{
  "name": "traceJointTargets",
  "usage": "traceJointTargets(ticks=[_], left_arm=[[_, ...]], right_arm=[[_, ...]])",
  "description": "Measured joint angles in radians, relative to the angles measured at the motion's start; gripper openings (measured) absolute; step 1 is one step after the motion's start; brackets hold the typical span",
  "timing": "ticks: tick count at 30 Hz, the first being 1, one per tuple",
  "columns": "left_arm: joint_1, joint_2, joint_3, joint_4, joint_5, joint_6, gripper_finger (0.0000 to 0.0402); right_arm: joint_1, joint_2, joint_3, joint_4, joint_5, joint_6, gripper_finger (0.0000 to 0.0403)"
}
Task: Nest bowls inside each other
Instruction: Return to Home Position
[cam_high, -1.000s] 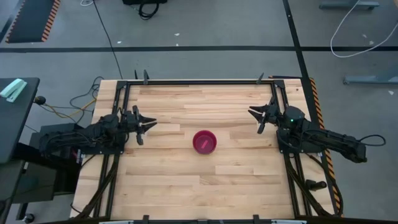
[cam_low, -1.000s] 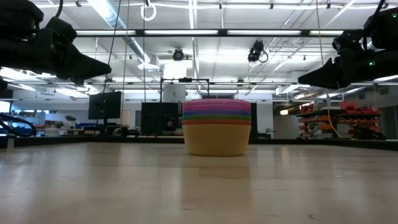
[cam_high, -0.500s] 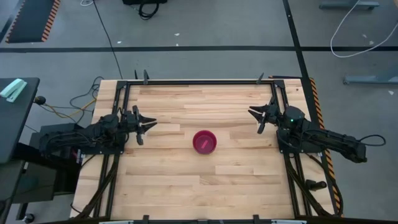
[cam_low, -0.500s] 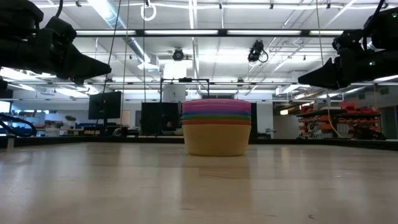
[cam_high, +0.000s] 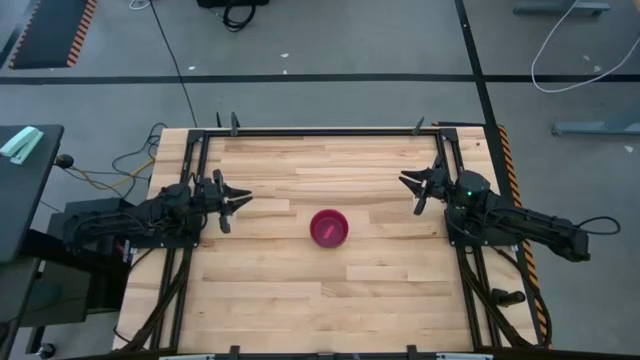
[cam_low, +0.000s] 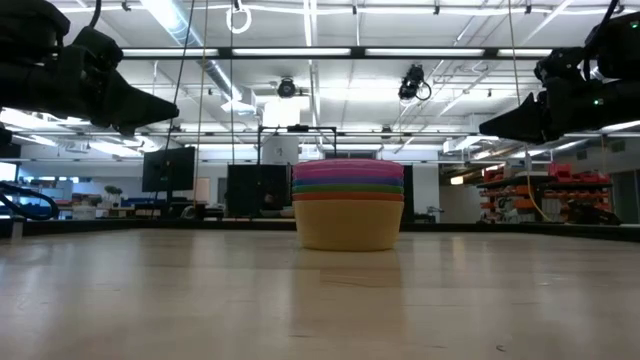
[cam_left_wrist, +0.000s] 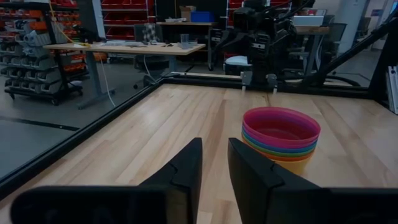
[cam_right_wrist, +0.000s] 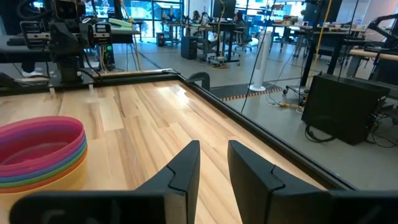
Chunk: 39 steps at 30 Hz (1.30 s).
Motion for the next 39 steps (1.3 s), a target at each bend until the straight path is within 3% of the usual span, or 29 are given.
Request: traceJointTargets(ticks=[39], left_arm=[[0.000,0.000,0.000,0.002,0.001,0.000,0.0086]], right_arm=[[0.000,0.000,0.000,0.000,0.000,0.000,0.0091]])
